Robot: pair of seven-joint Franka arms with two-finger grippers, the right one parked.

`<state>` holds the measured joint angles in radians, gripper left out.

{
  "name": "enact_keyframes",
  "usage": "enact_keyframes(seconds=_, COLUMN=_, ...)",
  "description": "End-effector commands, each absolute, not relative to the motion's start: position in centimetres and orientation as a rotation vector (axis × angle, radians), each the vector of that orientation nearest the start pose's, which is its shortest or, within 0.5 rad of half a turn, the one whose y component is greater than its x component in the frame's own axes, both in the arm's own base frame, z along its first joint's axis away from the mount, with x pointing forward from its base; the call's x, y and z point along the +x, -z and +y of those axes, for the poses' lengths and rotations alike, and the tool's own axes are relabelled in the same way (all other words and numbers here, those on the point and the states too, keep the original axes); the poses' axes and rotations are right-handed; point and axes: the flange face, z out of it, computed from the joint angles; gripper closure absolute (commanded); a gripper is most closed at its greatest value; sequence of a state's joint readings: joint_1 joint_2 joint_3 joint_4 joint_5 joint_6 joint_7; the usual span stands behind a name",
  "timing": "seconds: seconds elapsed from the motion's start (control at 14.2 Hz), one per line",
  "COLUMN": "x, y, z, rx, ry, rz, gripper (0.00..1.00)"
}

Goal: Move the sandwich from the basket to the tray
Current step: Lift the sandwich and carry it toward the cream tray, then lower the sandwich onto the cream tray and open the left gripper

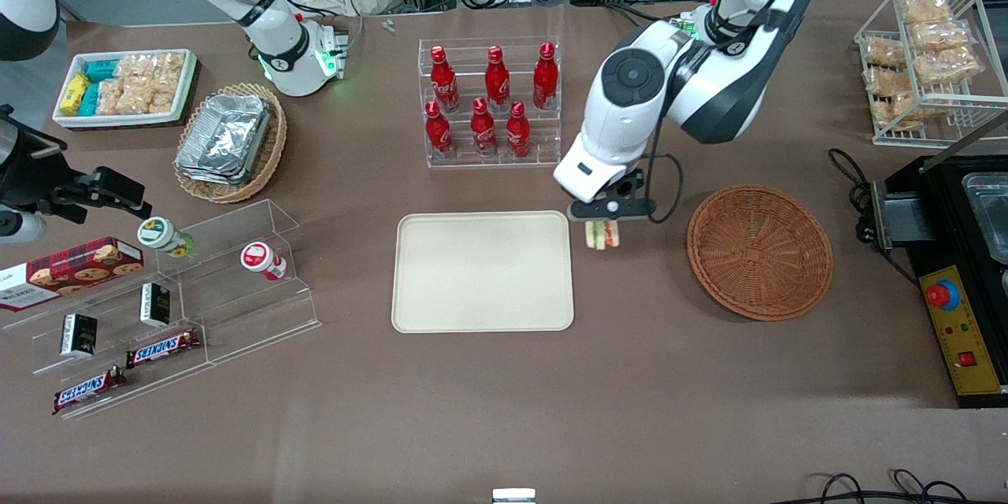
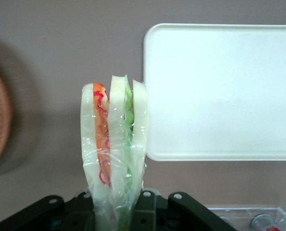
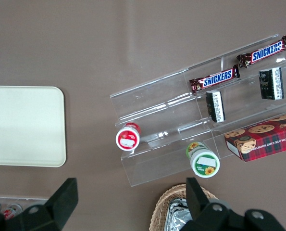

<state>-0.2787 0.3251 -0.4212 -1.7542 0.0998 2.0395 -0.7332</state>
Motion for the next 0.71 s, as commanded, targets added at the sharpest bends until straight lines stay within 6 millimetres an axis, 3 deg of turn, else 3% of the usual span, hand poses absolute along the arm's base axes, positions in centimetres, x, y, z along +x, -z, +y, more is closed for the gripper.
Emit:
enact_keyframes(seconds=0.0, x=53.0, y=-34.7, z=-43.6, rx=-3.195, ry=-0.103, rz=0.067, gripper=1.0)
enact_keyframes(seconds=0.14, x=53.8, y=-31.2, z=-44.4, rx=-3.225, ry=-0.053, rz=0.075, gripper=1.0)
enact_keyframes(seconds=0.28, x=53.7, y=-26.3, z=-44.6, rx=-3.213, ry=-0.125, rz=0.071, gripper=1.0)
enact_keyframes(seconds=0.35, x=53.8, y=-24.8, z=-44.5, rx=-3.198, ry=-0.118, rz=0.093, gripper=1.0)
enact_keyframes(seconds=0.64, x=54.0, y=-22.1, z=-44.5, rx=-3.191, ry=-0.087, rz=0.129, gripper=1.0)
